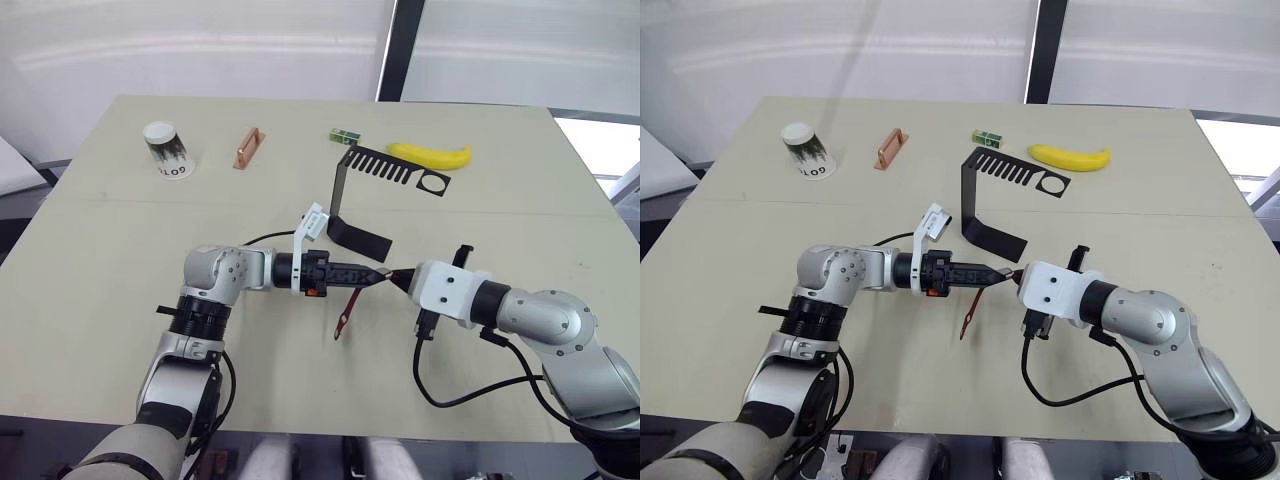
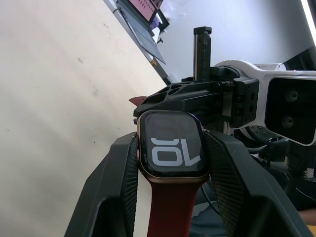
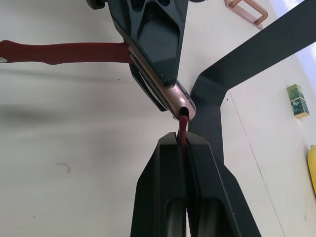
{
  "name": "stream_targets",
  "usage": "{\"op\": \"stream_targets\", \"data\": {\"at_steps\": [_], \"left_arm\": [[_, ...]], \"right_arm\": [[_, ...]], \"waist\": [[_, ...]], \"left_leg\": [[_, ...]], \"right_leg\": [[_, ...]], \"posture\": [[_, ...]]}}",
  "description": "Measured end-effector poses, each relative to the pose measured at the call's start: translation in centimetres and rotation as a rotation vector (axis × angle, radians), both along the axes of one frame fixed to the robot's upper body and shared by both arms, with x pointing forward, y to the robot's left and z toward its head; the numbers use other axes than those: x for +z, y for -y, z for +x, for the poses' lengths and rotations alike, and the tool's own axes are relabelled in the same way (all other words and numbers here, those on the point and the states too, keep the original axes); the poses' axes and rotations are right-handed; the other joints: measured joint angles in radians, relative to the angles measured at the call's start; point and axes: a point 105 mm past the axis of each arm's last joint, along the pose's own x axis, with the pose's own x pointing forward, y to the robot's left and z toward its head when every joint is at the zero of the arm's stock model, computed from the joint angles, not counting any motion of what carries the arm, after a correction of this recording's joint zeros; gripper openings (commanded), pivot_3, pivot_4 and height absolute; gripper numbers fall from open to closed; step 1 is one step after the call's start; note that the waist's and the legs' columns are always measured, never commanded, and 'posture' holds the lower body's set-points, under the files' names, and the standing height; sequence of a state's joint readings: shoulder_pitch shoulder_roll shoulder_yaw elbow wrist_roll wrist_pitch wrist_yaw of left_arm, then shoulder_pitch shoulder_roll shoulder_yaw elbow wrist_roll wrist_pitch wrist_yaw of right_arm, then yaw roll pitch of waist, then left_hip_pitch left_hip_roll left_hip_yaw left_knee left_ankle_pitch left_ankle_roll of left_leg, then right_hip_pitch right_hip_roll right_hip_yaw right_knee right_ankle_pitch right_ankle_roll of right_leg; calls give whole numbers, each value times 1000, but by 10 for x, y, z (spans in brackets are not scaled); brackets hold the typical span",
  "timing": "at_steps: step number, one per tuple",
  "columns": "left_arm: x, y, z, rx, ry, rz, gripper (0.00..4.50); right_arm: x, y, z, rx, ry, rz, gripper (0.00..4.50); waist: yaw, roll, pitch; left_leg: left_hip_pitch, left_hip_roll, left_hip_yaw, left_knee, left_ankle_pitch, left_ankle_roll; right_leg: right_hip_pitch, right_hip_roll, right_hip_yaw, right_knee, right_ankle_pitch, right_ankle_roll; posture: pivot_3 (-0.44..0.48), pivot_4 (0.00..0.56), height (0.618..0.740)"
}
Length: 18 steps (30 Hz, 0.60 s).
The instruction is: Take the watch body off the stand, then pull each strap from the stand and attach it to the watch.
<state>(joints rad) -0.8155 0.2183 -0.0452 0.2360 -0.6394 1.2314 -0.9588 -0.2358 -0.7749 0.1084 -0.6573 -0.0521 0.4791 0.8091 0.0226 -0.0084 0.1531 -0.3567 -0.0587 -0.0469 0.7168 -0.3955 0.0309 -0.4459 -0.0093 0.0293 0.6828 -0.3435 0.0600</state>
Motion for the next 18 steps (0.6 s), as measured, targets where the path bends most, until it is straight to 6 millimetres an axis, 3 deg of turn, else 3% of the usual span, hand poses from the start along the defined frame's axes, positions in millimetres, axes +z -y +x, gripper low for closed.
{"op": "stream_targets", "data": {"at_steps": [18], "left_arm": [[2, 0, 0, 0, 6, -3, 1579]], "right_arm": [[1, 0, 0, 0, 4, 1, 0]], "waist": [[0, 0, 0]], "left_leg": [[0, 0, 0, 0, 0, 0]], "right_leg": [[0, 0, 0, 0, 0, 0]], "posture": [[0, 150, 740]]}}
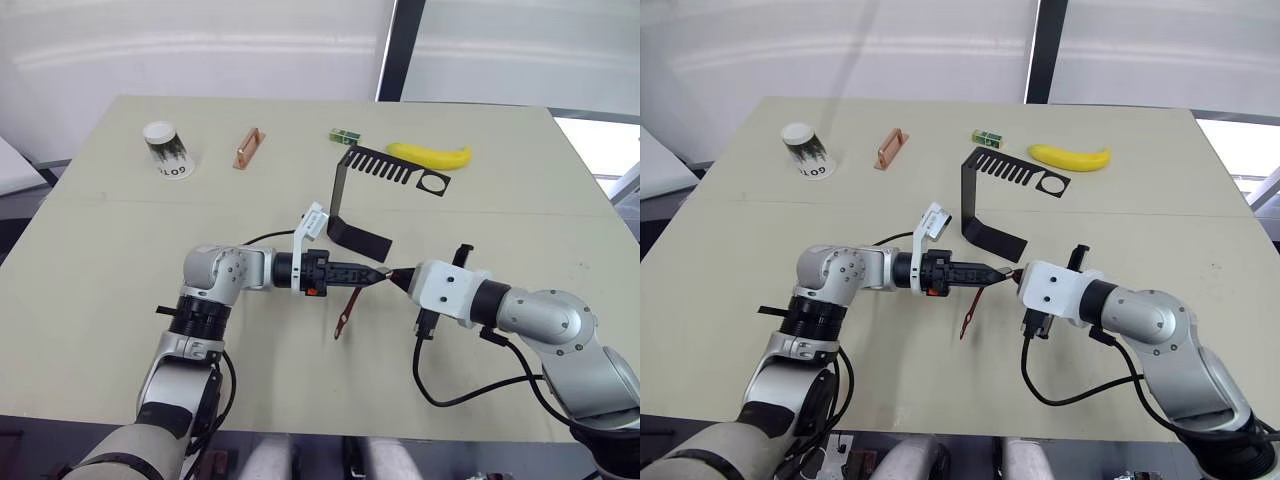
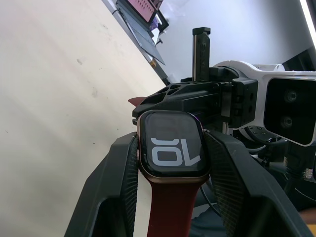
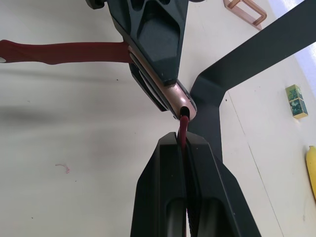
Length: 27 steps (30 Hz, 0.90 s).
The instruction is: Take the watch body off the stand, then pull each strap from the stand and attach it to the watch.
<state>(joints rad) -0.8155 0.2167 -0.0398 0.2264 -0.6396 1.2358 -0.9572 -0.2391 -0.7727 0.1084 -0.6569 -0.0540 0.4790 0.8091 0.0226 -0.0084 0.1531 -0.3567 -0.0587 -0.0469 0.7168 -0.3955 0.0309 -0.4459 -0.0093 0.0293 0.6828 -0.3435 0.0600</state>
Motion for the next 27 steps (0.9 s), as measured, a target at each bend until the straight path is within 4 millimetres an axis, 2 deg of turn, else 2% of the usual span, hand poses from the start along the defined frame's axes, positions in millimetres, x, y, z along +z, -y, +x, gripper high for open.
{"op": "stream_targets", "data": {"at_steps": [27], "left_arm": [[2, 1, -1, -1, 5, -4, 1579]], "right_arm": [[1, 0, 0, -3, 3, 3, 0]], "waist": [[0, 0, 0]], "left_leg": [[0, 0, 0, 0, 0, 0]], "right_leg": [[0, 0, 0, 0, 0, 0]], "posture": [[0, 150, 740]]}}
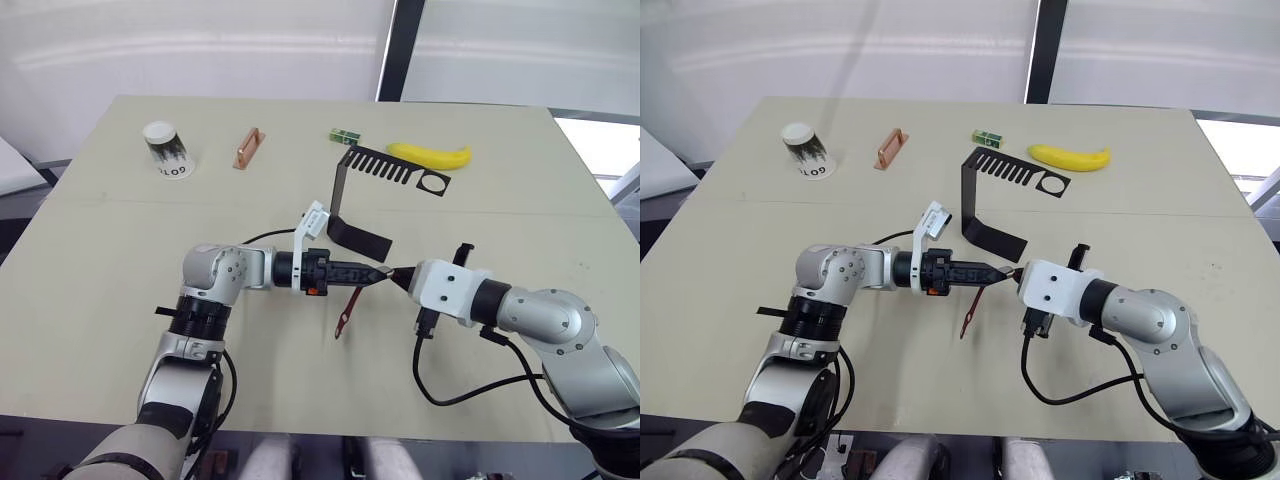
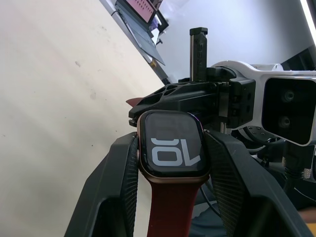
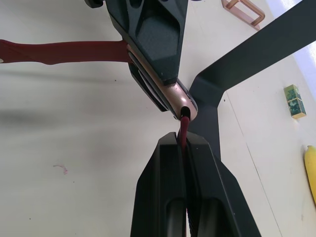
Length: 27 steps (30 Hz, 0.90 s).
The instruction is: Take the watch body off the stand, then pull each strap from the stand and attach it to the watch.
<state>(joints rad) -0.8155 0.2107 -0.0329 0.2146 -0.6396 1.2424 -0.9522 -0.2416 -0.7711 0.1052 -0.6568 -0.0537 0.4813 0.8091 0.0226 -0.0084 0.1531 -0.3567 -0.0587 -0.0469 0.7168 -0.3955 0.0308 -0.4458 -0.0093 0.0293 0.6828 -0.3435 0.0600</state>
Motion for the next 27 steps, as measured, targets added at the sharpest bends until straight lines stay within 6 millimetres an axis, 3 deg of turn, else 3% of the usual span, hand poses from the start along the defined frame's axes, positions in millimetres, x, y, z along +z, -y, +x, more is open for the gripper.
{"op": "stream_targets", "data": {"at_steps": [27], "left_arm": [[1, 0, 0, 0, -3, -4, 1579]], "right_arm": [[0, 0, 0, -1, 0, 2, 0]], "waist": [[0, 0, 0]], "left_leg": [[0, 0, 0, 0, 0, 0]], "right_leg": [[0, 0, 0, 0, 0, 0]], "posture": [[0, 150, 740]]}}
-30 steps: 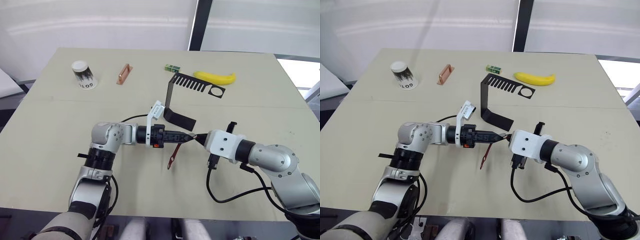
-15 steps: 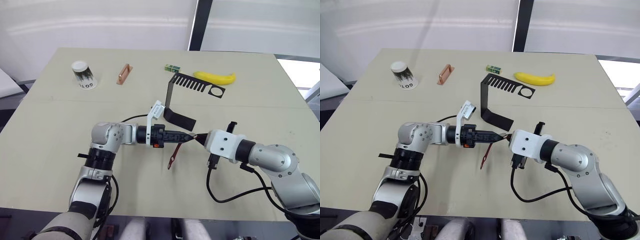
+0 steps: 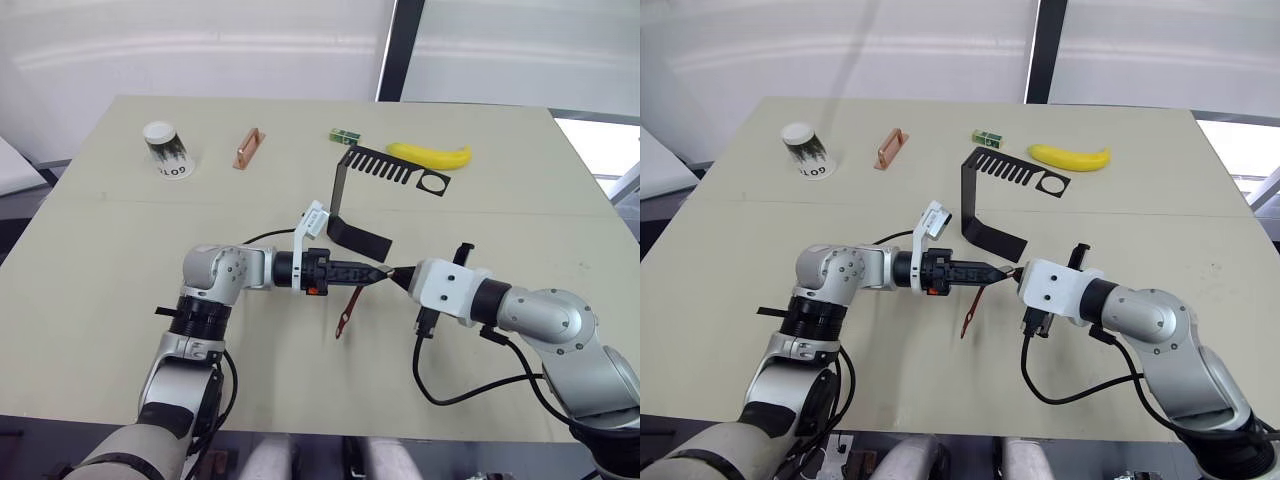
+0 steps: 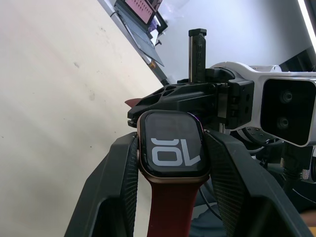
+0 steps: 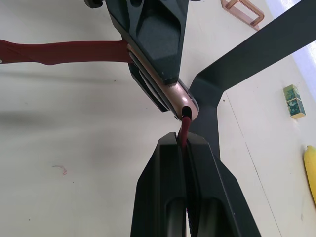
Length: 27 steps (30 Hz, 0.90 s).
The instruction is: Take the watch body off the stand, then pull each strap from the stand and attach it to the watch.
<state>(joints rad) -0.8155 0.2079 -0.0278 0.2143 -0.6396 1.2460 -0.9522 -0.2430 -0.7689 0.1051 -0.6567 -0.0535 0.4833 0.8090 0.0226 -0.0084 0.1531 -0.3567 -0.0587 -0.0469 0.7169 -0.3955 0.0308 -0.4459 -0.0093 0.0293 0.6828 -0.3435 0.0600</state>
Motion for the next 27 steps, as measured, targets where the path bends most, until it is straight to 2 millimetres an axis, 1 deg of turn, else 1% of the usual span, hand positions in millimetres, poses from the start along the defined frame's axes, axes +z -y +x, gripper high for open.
{"op": "stream_targets", "data": {"at_steps": [27], "left_arm": [[1, 0, 0, -2, 5, -1, 1579]], "right_arm": [[0, 0, 0, -1, 1, 1, 0]], "waist": [[0, 0, 0]], "left_leg": [[0, 0, 0, 0, 0, 0]], "right_leg": [[0, 0, 0, 0, 0, 0]], "posture": [[0, 150, 740]]}}
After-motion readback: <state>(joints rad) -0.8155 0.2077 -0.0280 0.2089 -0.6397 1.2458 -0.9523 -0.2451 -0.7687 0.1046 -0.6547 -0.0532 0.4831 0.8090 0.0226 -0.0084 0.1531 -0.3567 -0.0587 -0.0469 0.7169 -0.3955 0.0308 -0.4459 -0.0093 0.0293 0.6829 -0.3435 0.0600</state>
